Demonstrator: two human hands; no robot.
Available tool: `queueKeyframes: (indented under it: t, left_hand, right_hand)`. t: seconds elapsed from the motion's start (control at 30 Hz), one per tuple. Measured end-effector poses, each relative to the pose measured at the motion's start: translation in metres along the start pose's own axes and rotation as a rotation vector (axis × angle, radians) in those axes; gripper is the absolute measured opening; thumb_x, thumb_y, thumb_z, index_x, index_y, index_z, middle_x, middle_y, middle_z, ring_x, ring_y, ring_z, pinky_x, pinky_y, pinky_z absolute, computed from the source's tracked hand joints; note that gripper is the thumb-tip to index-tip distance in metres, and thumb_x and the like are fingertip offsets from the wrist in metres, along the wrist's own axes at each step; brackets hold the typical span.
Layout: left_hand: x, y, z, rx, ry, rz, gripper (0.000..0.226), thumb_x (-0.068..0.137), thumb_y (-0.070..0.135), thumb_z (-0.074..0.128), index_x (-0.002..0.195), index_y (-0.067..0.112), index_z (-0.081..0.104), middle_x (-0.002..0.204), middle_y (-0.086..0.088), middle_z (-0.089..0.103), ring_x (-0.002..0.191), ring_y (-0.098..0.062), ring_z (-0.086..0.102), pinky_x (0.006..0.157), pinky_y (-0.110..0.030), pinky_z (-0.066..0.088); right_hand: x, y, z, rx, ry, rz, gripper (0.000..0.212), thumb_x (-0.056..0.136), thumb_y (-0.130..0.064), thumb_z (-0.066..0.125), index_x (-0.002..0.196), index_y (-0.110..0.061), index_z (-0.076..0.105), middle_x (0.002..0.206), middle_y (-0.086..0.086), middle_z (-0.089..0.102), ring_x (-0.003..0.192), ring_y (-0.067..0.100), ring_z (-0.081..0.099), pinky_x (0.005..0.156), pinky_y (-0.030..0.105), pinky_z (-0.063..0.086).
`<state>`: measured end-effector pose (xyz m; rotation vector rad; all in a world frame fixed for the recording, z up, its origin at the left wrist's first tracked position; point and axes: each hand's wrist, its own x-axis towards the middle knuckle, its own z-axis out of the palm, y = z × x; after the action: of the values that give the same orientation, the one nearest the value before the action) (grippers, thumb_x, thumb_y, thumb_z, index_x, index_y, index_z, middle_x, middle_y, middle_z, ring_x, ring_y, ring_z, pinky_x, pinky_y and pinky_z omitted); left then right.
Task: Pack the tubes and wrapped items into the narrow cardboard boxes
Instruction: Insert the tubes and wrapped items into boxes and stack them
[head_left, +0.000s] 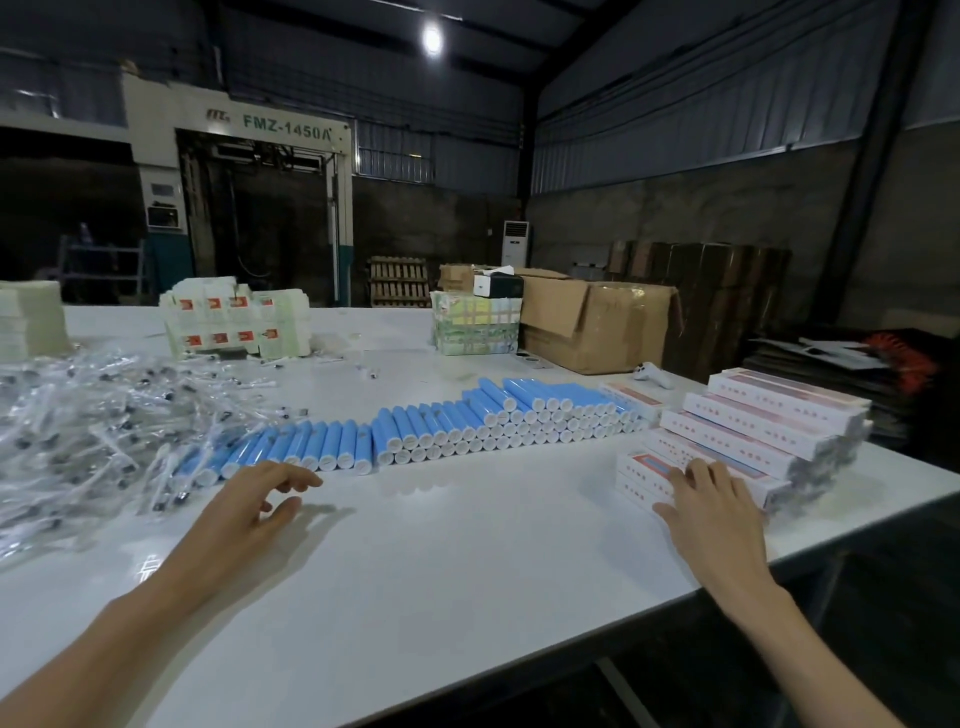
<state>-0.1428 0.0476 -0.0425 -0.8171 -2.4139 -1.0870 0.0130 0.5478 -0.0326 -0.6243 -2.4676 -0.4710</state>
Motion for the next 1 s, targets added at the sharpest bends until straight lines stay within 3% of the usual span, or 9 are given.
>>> queueKeyframes:
  t: [0.1,0.2,0.3,0.4,0.5,0.6,0.73,1.0]
  left_hand:
    - [-0.001,-0.001,0.000,0.002,-0.014,-0.007,0.035,0.101,0.000,0.068,0.117,0.031,0.073,0.119,0.012,0.071,0.115,-0.010,0.059,0.092,-0.038,0.052]
    - [-0.001,-0.002,-0.002,0.002,-0.012,-0.007,0.034,0.102,0.002,0.067,0.117,0.032,0.072,0.120,0.013,0.071,0.115,-0.008,0.059,0.092,-0.034,0.052]
    - [-0.001,0.002,-0.002,0.023,0.001,-0.015,0.034,0.103,0.004,0.067,0.116,0.035,0.071,0.115,0.014,0.070,0.110,-0.007,0.061,0.089,-0.030,0.051]
    - [-0.004,0.003,0.000,0.076,-0.006,-0.036,0.030,0.104,0.010,0.065,0.114,0.038,0.070,0.106,0.013,0.069,0.105,-0.009,0.064,0.086,-0.030,0.053]
    - [-0.002,0.002,-0.001,0.135,0.028,-0.065,0.025,0.106,0.016,0.062,0.114,0.039,0.070,0.101,0.014,0.069,0.098,-0.008,0.065,0.083,-0.031,0.054]
    - [-0.002,0.008,-0.002,0.207,0.025,-0.106,0.024,0.106,0.019,0.060,0.114,0.038,0.070,0.098,0.017,0.068,0.091,-0.005,0.064,0.084,-0.031,0.053]
    - [-0.006,0.019,-0.009,0.336,0.025,-0.132,0.026,0.101,0.018,0.061,0.118,0.035,0.070,0.101,0.016,0.070,0.091,-0.005,0.062,0.079,-0.027,0.049]
    - [-0.027,0.027,-0.063,0.514,0.074,-0.275,0.022,0.106,0.025,0.061,0.126,0.027,0.069,0.107,0.010,0.074,0.096,-0.016,0.068,0.083,-0.037,0.056]
  right_hand:
    - [0.003,-0.003,0.001,-0.069,-0.030,-0.014,0.055,0.098,-0.055,0.062,0.140,-0.020,0.057,0.136,0.004,0.058,0.123,0.023,0.053,0.103,0.037,0.044]
    - [0.012,-0.015,-0.006,-0.029,0.039,0.006,0.068,0.086,-0.052,0.078,0.136,-0.009,0.060,0.126,0.016,0.063,0.114,0.034,0.059,0.095,0.046,0.048]
    - [0.028,-0.063,-0.028,0.079,0.107,-0.055,0.050,0.093,-0.047,0.070,0.125,-0.008,0.067,0.114,0.015,0.068,0.107,0.036,0.061,0.091,0.048,0.046]
    - [0.039,-0.145,-0.058,0.447,0.101,-0.197,0.029,0.099,-0.033,0.066,0.116,-0.011,0.073,0.103,0.008,0.073,0.098,0.032,0.066,0.087,0.044,0.050]
    - [0.038,-0.230,-0.080,0.893,-0.096,-0.248,0.025,0.103,-0.033,0.057,0.121,-0.020,0.068,0.097,-0.003,0.074,0.094,0.024,0.069,0.080,0.038,0.052]
    - [0.032,-0.302,-0.087,1.183,-0.280,-0.299,0.019,0.101,-0.034,0.061,0.111,-0.021,0.071,0.086,-0.007,0.070,0.087,0.019,0.067,0.077,0.035,0.052]
    - [0.024,-0.368,-0.091,1.548,-0.479,-0.215,0.017,0.099,-0.024,0.065,0.097,-0.009,0.074,0.083,0.007,0.075,0.082,0.025,0.071,0.081,0.042,0.057]
    - [0.026,-0.401,-0.056,1.795,-0.643,-0.156,0.025,0.103,-0.023,0.062,0.084,-0.010,0.073,0.056,-0.004,0.061,0.052,0.013,0.049,0.051,0.023,0.039]
